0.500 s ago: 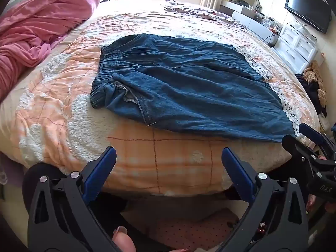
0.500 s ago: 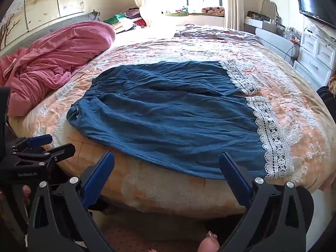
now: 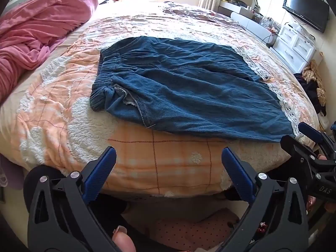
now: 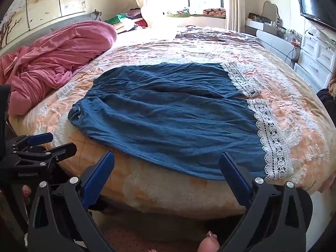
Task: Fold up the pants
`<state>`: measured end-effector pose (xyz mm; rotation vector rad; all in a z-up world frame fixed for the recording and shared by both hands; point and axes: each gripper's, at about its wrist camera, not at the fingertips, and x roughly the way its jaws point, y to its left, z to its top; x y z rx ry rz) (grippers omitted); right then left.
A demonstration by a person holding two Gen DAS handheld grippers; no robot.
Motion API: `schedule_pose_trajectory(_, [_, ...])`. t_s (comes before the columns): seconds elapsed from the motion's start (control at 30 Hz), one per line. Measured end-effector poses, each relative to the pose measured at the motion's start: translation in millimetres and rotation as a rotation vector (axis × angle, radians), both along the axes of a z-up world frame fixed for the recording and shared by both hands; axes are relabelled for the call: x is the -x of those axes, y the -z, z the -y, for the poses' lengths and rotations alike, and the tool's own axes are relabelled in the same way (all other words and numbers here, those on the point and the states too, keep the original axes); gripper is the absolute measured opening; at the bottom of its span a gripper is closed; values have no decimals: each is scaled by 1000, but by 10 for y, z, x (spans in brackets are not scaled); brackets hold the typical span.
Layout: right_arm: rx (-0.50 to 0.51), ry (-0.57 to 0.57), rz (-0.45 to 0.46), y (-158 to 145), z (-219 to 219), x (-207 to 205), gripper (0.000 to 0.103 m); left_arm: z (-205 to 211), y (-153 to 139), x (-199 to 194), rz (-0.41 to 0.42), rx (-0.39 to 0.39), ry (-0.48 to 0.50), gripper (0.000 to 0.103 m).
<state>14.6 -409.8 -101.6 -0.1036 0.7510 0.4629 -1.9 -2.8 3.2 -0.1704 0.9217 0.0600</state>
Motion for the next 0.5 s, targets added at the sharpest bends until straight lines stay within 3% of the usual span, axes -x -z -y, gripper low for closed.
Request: schedule_pose_trajectory(0.5, [5,2,6,-2,11,5,99,-14,-22,-4,4,-3,-5,95])
